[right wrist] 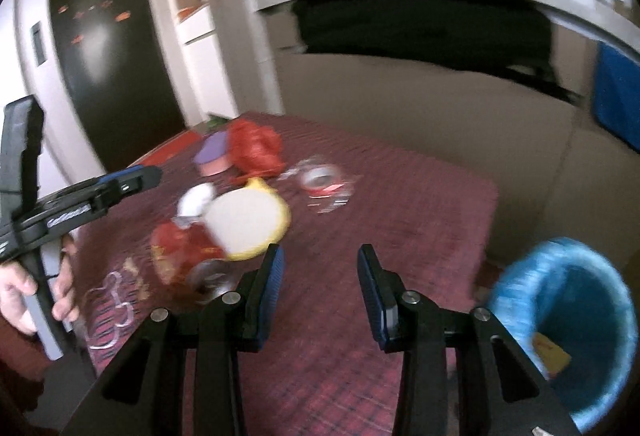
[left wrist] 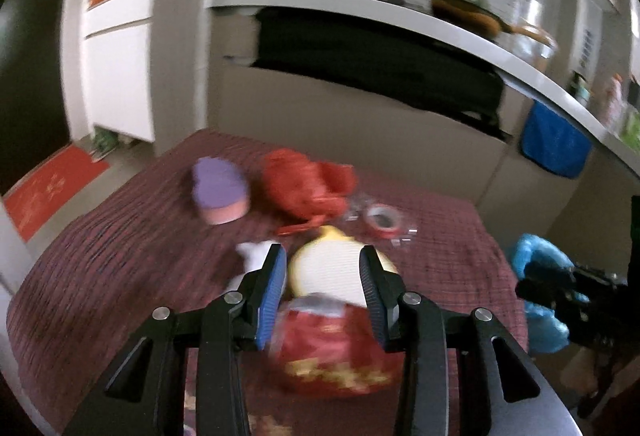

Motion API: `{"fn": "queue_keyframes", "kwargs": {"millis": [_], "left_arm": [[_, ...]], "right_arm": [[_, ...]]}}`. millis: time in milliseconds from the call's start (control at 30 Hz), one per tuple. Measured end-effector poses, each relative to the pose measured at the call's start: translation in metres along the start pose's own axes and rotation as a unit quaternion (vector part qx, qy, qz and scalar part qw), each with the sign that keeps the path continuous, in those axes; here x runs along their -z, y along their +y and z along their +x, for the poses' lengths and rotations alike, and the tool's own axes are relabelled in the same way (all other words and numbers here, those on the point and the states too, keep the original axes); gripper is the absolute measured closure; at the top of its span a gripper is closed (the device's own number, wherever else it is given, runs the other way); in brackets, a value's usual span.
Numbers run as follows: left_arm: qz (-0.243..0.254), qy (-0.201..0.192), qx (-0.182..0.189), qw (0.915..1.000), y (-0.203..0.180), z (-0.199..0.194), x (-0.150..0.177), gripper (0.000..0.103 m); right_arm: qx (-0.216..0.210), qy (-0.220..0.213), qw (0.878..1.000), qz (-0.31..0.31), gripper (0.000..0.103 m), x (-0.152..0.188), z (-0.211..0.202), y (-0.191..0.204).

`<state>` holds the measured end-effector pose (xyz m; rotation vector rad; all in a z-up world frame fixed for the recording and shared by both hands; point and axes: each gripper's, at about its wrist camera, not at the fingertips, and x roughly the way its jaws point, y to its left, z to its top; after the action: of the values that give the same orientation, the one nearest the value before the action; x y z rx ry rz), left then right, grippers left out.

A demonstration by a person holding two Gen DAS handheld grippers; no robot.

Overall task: Collect trash
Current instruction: 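Move right tool toward red can while left tool approaches white tissue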

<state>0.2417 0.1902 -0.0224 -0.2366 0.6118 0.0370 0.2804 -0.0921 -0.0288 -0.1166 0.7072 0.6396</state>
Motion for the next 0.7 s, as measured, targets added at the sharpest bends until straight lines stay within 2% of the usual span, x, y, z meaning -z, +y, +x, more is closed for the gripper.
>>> {"fn": "queue_keyframes", "kwargs": {"millis": [100, 233, 400, 633, 700], "left_arm": [[-0.016, -0.004, -0.009, 0.9998, 0.025, -0.001, 0.004, 0.059], [-0.033, 0.000, -0.014, 0.9993, 0.049, 0.001, 0.009, 0.056], [-0.049, 0.002, -0.026, 0.9984, 0.074, 0.000, 0.012, 0.055], [-0.069, 0.004, -0.036, 0.9970, 0.105, -0.008, 0.019, 0.055], [-0.073, 0.004, -0.038, 0.9966, 0.110, -0.011, 0.021, 0.055]], "right_arm": [[-0.027, 0.017, 0.999, -0.018, 0.066, -0.004, 0.016, 0.022], [-0.038, 0.037, 0.998, -0.046, 0.066, -0.011, 0.040, 0.048], [-0.087, 0.068, 0.991, -0.071, 0.066, -0.019, 0.064, 0.075], [-0.111, 0.098, 0.981, -0.123, 0.066, -0.030, 0.107, 0.105], [-0.111, 0.123, 0.976, -0.141, 0.064, -0.030, 0.124, 0.112]]}}
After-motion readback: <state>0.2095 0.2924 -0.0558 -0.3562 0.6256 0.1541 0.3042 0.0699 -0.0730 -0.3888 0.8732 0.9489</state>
